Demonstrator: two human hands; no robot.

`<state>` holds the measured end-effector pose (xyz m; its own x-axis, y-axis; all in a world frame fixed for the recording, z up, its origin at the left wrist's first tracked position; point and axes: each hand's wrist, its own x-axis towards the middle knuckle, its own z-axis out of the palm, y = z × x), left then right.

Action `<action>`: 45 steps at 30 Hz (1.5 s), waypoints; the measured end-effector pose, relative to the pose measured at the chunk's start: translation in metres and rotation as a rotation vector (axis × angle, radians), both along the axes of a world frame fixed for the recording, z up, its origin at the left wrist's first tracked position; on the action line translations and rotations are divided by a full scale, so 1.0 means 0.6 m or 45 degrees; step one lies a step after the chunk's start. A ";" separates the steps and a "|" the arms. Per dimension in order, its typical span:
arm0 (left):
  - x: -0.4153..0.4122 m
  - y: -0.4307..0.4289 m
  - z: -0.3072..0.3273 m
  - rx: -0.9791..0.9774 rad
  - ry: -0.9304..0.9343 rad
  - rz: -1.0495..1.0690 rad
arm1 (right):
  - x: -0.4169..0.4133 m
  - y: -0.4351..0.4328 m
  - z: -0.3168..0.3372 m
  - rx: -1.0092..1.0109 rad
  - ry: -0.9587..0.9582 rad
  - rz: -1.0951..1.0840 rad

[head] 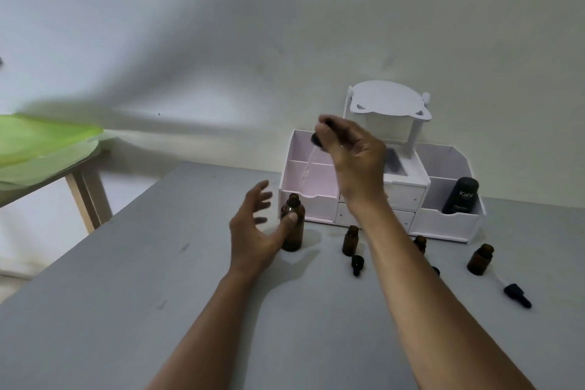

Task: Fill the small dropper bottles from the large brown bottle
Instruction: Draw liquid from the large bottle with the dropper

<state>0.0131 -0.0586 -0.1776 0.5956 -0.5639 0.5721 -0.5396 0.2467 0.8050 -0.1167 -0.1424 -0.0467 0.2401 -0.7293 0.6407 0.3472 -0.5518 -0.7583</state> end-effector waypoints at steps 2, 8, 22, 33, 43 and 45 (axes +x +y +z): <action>-0.013 0.006 0.013 -0.200 -0.106 0.203 | -0.029 -0.007 0.016 0.028 -0.102 0.016; -0.115 0.017 0.035 -0.350 -0.255 0.032 | -0.128 -0.042 -0.007 0.059 0.157 -0.054; -0.159 -0.073 0.000 0.448 0.299 -0.330 | -0.159 -0.080 -0.059 0.160 0.311 -0.181; -0.150 -0.078 -0.001 0.522 0.276 -0.428 | -0.154 -0.087 -0.078 0.166 0.356 -0.199; -0.147 -0.076 -0.006 0.527 0.143 -0.402 | -0.151 -0.085 -0.079 0.073 0.408 -0.271; -0.147 -0.076 -0.006 0.526 0.139 -0.394 | -0.151 -0.085 -0.079 0.062 0.428 -0.276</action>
<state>-0.0752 -0.1043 -0.1812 0.4088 -0.8884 0.2087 -0.3993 0.0315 0.9163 -0.2072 -0.1932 -0.0938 0.2673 -0.8138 0.5160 -0.0450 -0.5454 -0.8369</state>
